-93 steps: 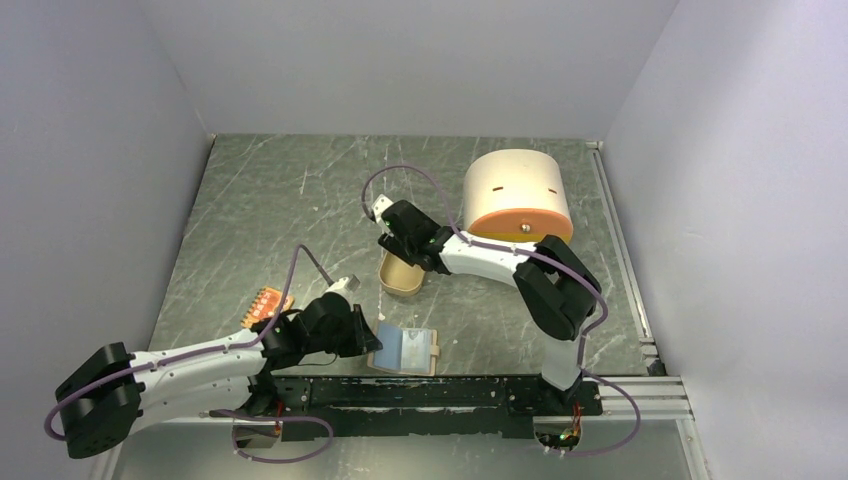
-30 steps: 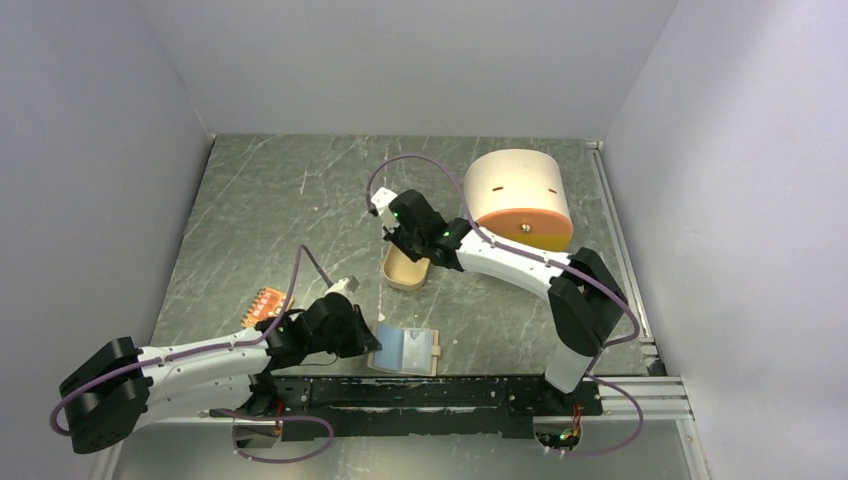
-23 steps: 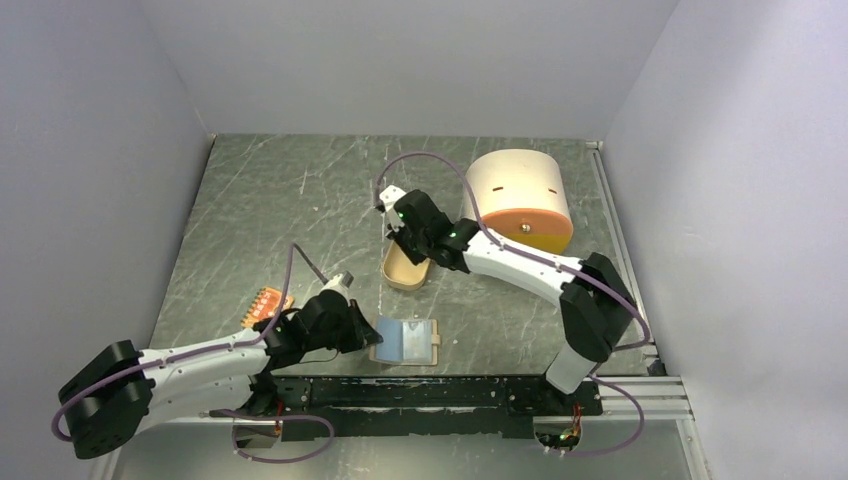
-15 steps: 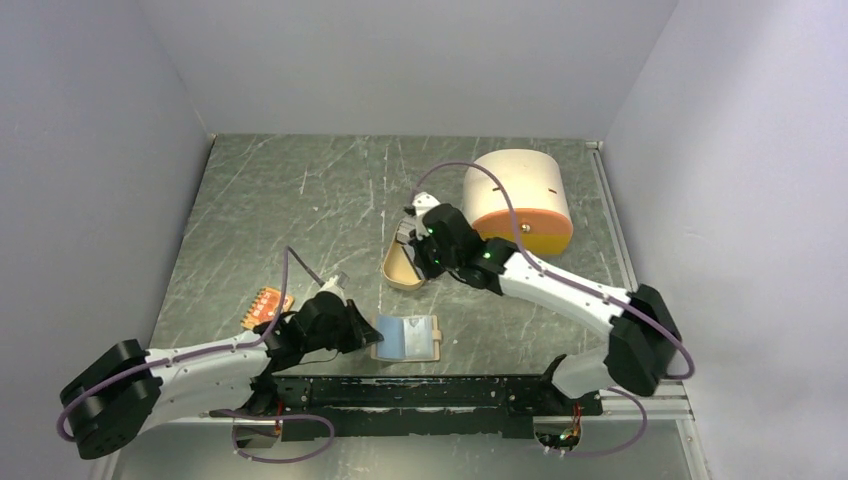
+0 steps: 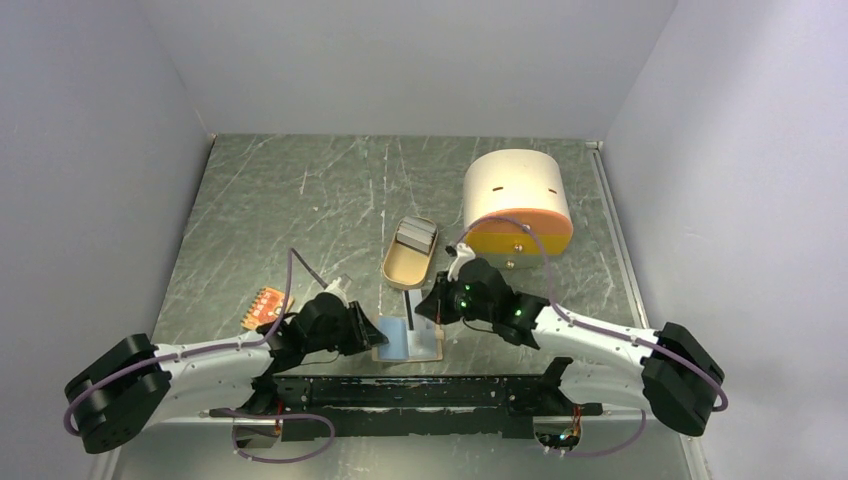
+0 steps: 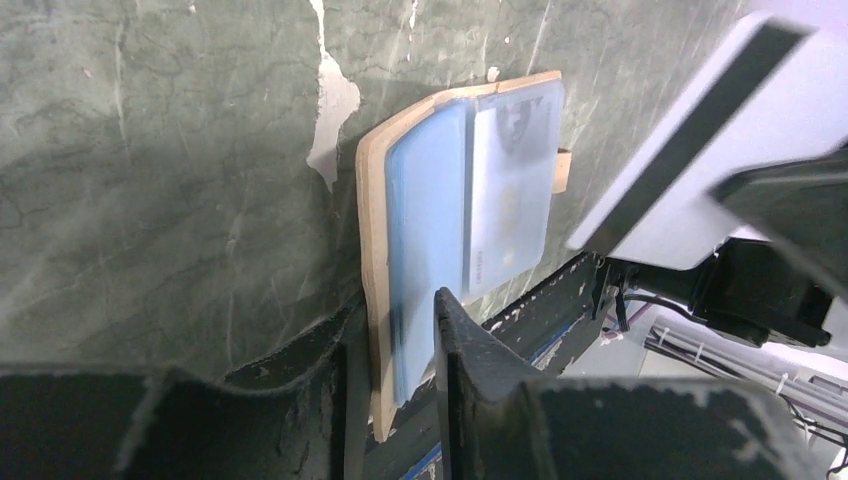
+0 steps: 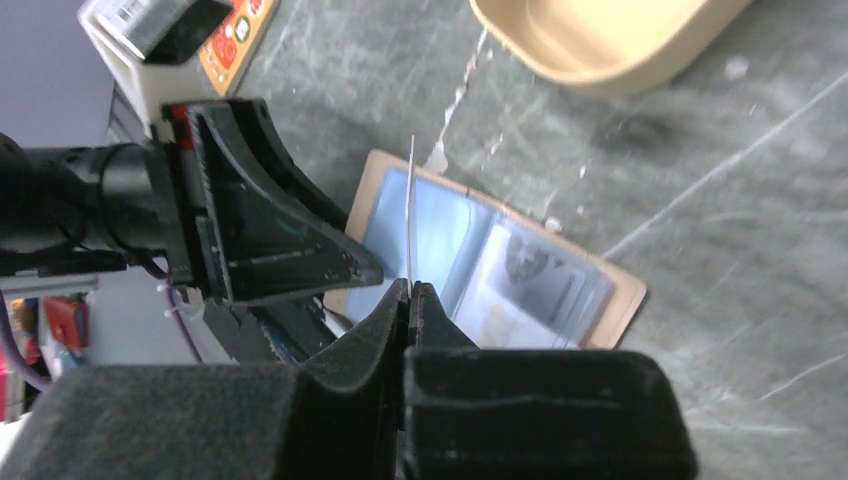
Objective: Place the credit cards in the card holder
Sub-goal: Insert the credit card into the card holder.
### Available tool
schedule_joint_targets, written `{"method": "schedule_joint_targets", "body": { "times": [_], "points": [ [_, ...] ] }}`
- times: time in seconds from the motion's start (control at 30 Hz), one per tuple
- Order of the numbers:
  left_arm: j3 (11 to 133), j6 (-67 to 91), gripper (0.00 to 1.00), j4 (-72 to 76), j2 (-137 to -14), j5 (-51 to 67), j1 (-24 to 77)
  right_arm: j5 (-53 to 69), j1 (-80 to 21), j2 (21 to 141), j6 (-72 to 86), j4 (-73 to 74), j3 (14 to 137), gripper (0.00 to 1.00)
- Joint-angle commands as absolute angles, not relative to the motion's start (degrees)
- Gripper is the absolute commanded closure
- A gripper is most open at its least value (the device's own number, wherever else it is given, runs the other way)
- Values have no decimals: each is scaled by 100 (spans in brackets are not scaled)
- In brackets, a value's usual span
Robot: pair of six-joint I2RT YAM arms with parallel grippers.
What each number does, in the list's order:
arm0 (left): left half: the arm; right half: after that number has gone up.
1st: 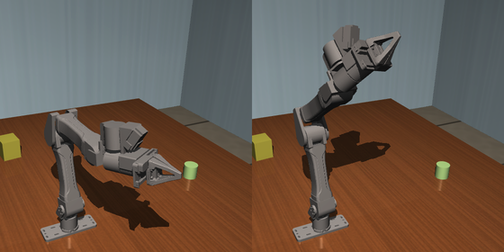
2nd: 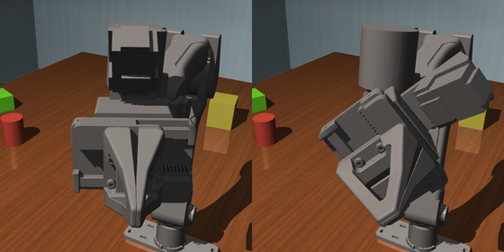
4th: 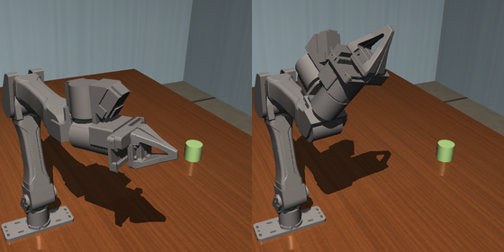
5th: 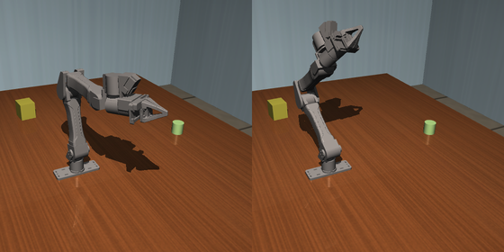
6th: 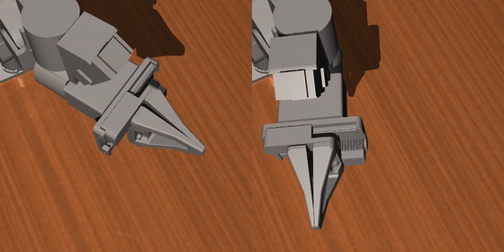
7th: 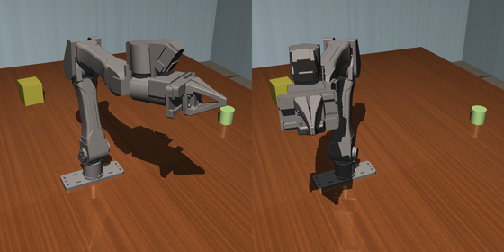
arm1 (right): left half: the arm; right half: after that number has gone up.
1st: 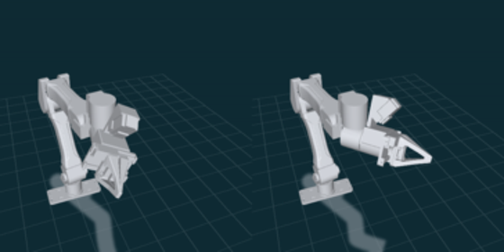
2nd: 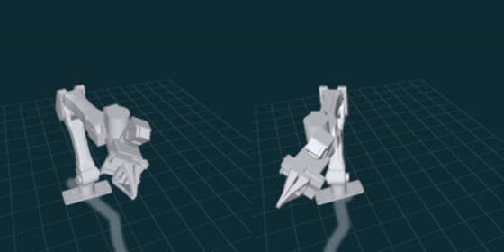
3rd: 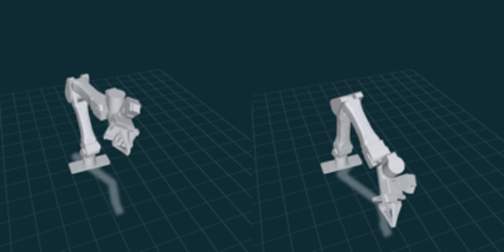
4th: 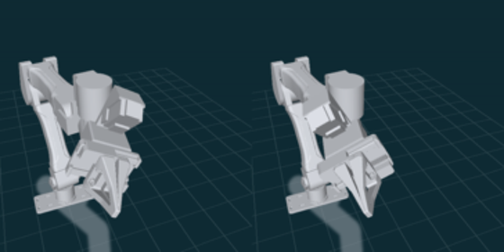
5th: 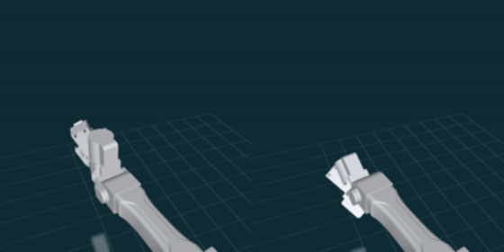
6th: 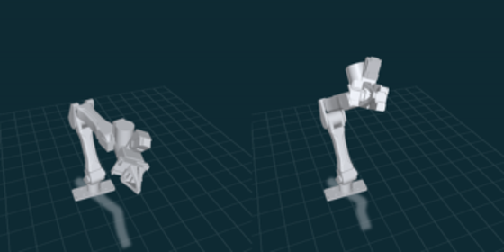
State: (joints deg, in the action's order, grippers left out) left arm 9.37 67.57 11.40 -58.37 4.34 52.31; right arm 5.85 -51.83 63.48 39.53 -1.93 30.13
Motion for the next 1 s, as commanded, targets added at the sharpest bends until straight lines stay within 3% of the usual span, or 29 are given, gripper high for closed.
{"method": "schedule_joint_targets", "body": {
  "times": [0.0,0.57,0.73,0.97],
  "points": [
    [753,6829,67,1369,-5617,586,5203,594,-5412,6268,4974,-1335,2424,100],
    [642,6898,67,1242,-5519,628,5203,343,-5507,6983,6038,-2900,1332,100],
    [561,6844,80,1331,-5507,626,5203,332,-5509,7225,6067,-3190,1222,100],
    [704,6741,80,1367,-5770,761,5203,695,-5510,7684,6302,-3747,1144,100]
  ]
}}
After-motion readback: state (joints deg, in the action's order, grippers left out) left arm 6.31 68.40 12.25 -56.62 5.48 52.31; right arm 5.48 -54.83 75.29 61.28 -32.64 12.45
